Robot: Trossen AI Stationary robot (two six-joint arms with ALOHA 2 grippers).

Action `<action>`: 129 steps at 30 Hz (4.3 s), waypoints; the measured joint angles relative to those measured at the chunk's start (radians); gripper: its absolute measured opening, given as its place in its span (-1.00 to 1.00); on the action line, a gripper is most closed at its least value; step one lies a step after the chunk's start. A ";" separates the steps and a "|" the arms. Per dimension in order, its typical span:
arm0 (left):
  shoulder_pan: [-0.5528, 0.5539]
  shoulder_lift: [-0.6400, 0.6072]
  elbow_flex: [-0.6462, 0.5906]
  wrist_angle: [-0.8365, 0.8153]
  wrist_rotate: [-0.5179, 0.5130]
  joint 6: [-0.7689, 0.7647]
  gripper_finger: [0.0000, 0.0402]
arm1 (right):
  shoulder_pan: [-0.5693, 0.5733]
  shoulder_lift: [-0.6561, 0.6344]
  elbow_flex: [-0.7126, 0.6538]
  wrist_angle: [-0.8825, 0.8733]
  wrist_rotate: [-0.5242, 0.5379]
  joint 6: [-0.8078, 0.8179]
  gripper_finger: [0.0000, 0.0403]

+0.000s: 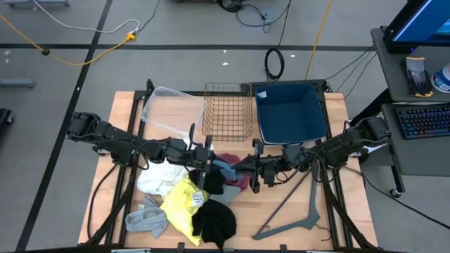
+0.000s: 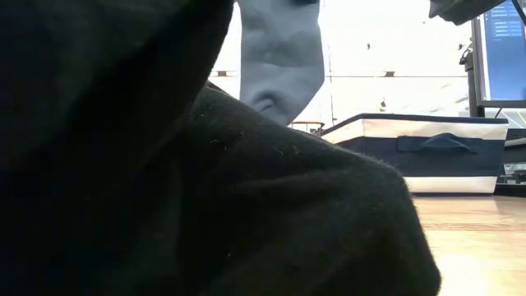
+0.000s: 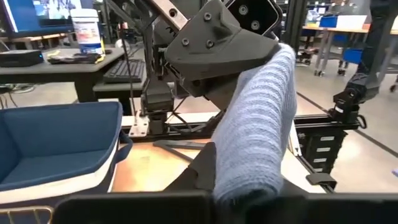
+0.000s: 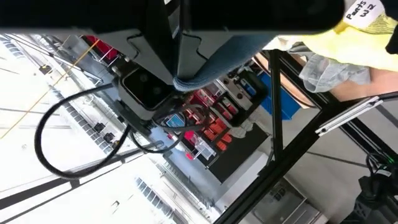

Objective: Pick & Place Cloths
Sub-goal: Put the blue sock into the transparent bin

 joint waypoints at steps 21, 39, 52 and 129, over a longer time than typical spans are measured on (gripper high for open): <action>-0.002 -0.123 0.000 -0.104 -0.033 -0.039 -0.99 | 0.122 -0.053 0.000 -0.334 0.455 0.078 -0.01; 0.034 -0.465 -0.001 -0.212 -0.509 0.275 -1.00 | 0.264 -0.089 0.000 -0.770 0.712 0.337 0.11; 0.235 -0.533 -0.001 -0.275 -0.725 0.368 -1.00 | 0.282 -0.089 0.000 -0.989 0.706 0.597 0.08; 0.905 -0.243 -0.001 -1.155 -0.105 -0.199 -1.00 | 0.291 -0.089 -0.001 -1.077 0.567 0.776 0.05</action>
